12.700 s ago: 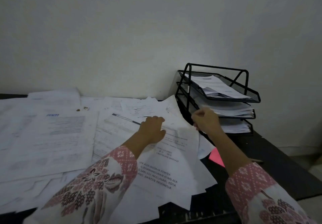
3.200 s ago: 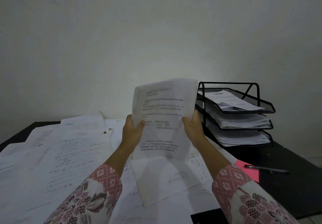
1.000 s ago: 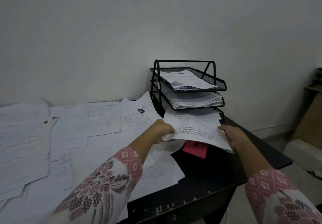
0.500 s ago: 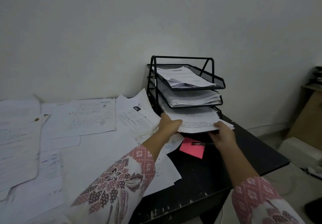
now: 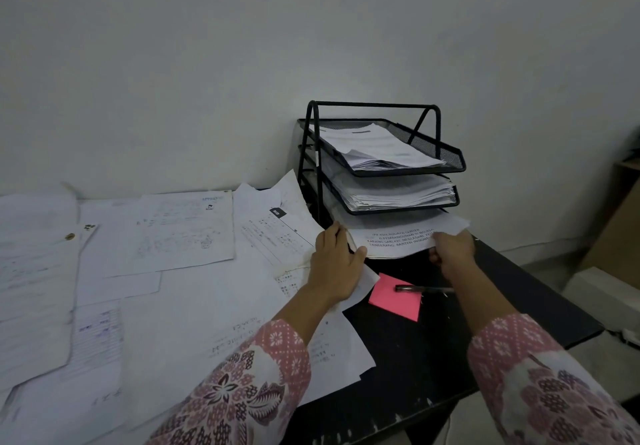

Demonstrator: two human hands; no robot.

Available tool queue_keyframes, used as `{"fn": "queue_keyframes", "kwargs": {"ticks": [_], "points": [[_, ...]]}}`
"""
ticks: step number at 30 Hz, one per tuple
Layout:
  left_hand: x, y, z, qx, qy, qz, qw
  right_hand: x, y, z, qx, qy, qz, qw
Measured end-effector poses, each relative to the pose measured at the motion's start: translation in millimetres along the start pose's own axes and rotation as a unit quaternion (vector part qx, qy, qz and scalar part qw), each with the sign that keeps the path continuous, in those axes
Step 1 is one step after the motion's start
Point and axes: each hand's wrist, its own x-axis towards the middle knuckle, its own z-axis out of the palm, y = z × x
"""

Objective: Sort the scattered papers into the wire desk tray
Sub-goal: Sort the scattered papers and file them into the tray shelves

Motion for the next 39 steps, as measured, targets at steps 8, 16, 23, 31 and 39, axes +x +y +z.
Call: {"fn": "queue_keyframes", "kwargs": {"ticks": [8, 16, 23, 31, 39], "points": [[-1.2, -11.8, -0.3, 0.052, -0.02, 0.034, 0.998, 1.0, -11.9, 9.9, 0.063, -0.027, 0.063, 0.996], [0.9, -12.3, -8.6, 0.115, -0.061, 0.035, 0.991, -11.5, -16.3, 11.5, 0.019, -0.05, 0.051, 0.997], [-0.4, -19.2, -38.9, 0.066, -0.127, 0.058, 0.988, -39.4, -15.3, 27.7, 0.046, -0.073, 0.043, 0.995], [-42.6, -84.6, -104.3, 0.068, -0.041, 0.08, 0.994, -118.6, -10.1, 84.7, -0.001, -0.174, -0.026, 0.984], [-109.8, -172.4, -197.3, 0.107, 0.074, -0.041, 0.991, -211.7, 7.6, 168.8, -0.139, -0.325, -0.09, 0.931]]}}
